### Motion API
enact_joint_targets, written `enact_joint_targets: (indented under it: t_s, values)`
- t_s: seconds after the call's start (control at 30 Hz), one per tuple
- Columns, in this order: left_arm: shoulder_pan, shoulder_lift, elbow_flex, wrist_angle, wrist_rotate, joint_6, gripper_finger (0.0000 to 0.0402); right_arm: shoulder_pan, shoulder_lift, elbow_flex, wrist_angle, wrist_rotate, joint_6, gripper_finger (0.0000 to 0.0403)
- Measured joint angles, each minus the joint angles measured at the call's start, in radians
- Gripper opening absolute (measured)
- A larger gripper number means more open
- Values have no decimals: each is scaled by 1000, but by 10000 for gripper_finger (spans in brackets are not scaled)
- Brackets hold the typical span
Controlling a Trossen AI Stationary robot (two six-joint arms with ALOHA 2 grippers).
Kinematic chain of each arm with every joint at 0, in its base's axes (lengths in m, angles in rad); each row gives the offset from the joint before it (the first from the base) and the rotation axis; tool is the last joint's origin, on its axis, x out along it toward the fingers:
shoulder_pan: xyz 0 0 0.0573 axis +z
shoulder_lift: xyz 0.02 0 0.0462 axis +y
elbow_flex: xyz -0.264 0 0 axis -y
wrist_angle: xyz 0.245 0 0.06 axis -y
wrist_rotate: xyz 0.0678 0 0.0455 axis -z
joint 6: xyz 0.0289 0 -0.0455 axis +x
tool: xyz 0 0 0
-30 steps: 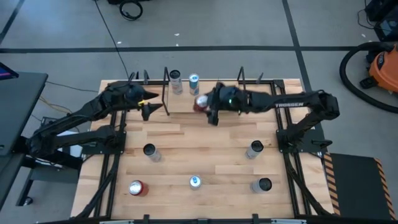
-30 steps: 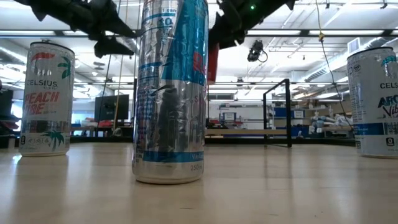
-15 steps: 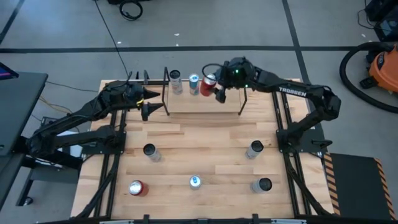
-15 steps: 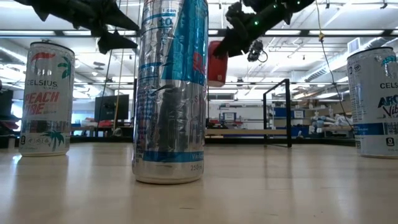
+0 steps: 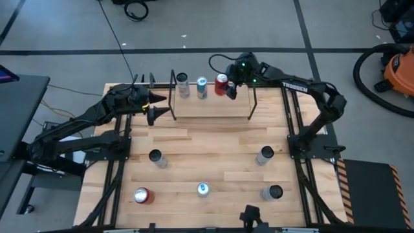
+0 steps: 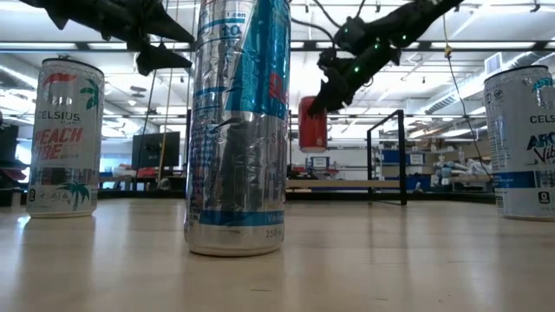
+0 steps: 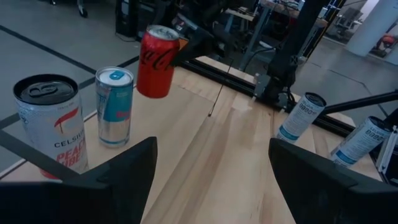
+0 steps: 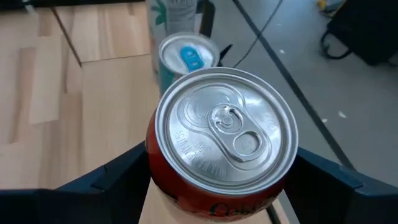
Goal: Place canned beverage on shelf
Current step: Put the right red-black soda can on the shelf
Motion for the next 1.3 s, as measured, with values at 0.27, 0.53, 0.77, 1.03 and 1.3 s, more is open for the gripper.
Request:
enact_joint_targets:
  t_s: [0.27,0.53,0.77,1.03,1.3]
  values:
    - [0,0,0,-2,0,2,311,-19,40,0,8,-49,-7,321]
    - [0,0,0,-9,0,2,311,-17,84,0,26,-1,-1,321]
    - [0,0,0,-15,0,2,311,-5,129,0,105,34,-3,321]
    - [0,0,0,-26,0,2,311,-6,134,0,82,46,5,321]
    - [0,0,0,-26,-1,2,311,-5,134,-1,50,82,5,321]
